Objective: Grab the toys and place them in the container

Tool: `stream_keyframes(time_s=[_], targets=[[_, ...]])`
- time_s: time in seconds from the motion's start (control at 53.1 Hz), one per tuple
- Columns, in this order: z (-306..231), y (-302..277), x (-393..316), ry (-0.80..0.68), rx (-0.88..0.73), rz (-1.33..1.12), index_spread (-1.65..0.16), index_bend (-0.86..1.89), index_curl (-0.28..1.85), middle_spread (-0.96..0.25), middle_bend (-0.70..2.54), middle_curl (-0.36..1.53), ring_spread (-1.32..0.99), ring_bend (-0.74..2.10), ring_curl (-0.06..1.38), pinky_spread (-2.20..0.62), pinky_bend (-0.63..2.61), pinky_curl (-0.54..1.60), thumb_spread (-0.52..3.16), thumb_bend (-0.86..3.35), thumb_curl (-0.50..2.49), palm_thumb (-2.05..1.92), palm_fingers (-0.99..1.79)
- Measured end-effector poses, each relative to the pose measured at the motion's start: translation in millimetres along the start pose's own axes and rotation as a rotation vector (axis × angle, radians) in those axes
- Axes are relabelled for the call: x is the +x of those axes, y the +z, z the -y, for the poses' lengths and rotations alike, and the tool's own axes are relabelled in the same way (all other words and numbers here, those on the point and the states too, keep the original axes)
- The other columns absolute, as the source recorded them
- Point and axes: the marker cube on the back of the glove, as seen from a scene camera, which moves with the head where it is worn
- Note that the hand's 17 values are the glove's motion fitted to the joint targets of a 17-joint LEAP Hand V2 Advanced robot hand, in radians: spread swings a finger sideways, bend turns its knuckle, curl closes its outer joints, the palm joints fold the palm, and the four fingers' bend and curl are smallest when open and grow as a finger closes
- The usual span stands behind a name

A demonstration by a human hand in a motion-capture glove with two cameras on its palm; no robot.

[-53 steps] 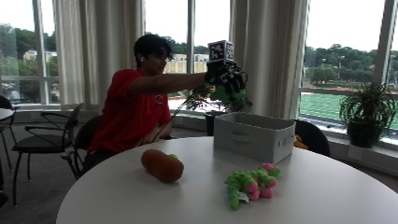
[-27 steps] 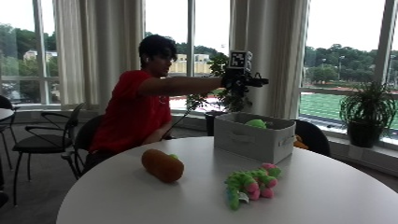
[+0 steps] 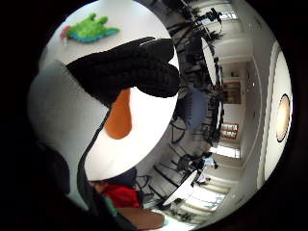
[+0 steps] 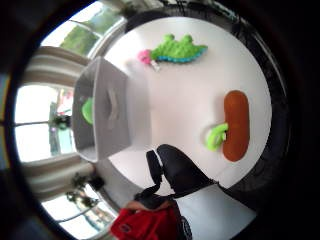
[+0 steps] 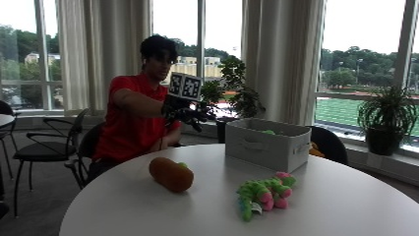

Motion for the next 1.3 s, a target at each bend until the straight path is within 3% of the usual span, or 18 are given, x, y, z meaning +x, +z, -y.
stream_keyframes(time_s=[0.32,0.603,0.773,0.886,0.999,1.112,1.3], targets=[[-10.0,109.0,52.3,0.004,-0.160,0.018,-0.33,0.03,0.10,-0.04,0.13,0.27,0.05,0.28,0.30,0.11,1.42,0.38,1.03,-0.03,0.37,0.02,-0.27],[3.2,163.4,40.8,-0.004,-0.313,0.060,-0.33,0.04,0.07,-0.02,0.10,0.23,0.06,0.27,0.32,0.10,1.48,0.38,1.02,-0.03,0.35,0.01,-0.30],[7.7,167.5,35.0,-0.028,-0.357,0.061,-0.34,0.07,0.08,0.03,0.05,0.19,0.07,0.25,0.32,0.07,1.53,0.39,1.02,-0.02,0.34,0.01,-0.31],[9.8,166.6,34.5,-0.026,-0.347,0.063,-0.37,0.12,0.09,0.06,-0.04,0.11,0.02,0.69,0.42,-0.04,1.50,0.38,1.06,0.00,0.35,0.08,-0.12],[10.8,167.2,38.0,-0.031,-0.309,0.105,-0.41,0.25,0.15,0.07,-0.02,0.04,-0.11,0.96,0.49,-0.24,1.59,0.38,1.11,0.02,0.36,0.18,0.14],[8.4,169.0,41.0,-0.019,-0.213,0.141,-0.42,0.47,0.24,0.03,0.03,0.01,-0.25,1.03,0.50,-0.34,1.59,0.37,1.16,0.06,0.39,0.29,0.35],[5.9,166.0,37.2,-0.001,-0.043,0.126,-0.40,0.56,0.33,-0.11,0.22,0.06,-0.40,1.08,0.50,-0.40,1.43,0.34,1.15,0.16,0.48,0.54,0.66]])
